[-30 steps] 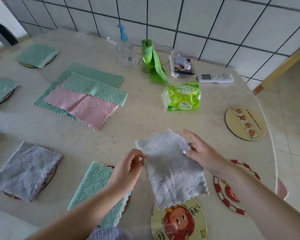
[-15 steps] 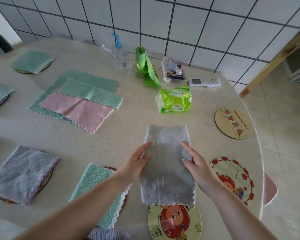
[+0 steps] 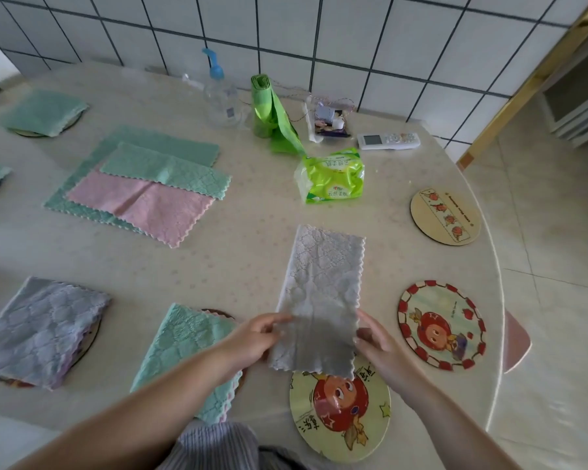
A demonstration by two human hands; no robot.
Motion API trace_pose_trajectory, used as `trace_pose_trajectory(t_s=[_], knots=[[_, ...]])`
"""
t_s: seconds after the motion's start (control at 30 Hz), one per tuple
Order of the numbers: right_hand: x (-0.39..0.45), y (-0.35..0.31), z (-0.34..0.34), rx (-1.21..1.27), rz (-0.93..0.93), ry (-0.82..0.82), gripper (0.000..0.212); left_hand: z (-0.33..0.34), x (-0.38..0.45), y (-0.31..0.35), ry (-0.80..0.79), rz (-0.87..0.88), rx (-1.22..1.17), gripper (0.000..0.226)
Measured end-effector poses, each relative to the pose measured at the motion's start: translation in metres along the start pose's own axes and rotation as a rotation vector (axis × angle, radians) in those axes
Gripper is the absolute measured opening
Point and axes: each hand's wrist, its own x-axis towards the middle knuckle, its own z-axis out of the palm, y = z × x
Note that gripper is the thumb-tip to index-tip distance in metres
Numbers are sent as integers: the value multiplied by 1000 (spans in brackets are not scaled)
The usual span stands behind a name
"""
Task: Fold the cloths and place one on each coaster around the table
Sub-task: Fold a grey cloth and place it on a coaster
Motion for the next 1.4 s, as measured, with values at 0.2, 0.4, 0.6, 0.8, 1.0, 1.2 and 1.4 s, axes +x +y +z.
trace_pose_trajectory(t_s=[0.2, 0.4, 0.6, 0.8, 1.0, 1.2, 1.4], knots=[[-11, 6, 7, 109, -53, 70, 35, 5, -9, -1, 12, -75, -117, 28], [-22, 15, 13, 428, 153, 50, 30, 3, -14, -6, -15, -179, -299, 39], [-21, 15, 11, 358, 87, 83, 38, -2, -6, 0, 42, 34, -37, 19], [-2, 0, 8, 77, -132, 387, 14, -10, 21, 23, 191, 263, 244, 35], [38, -17, -9, -36, -183, 502, 5, -9, 60, 47, 293, 304, 157, 17], [77, -25, -22, -44, -123, 490, 16, -9, 91, 58, 351, 232, 170, 14], [102, -29, -27, -75, -83, 481, 17, -13, 114, 67, 408, 216, 194, 16]])
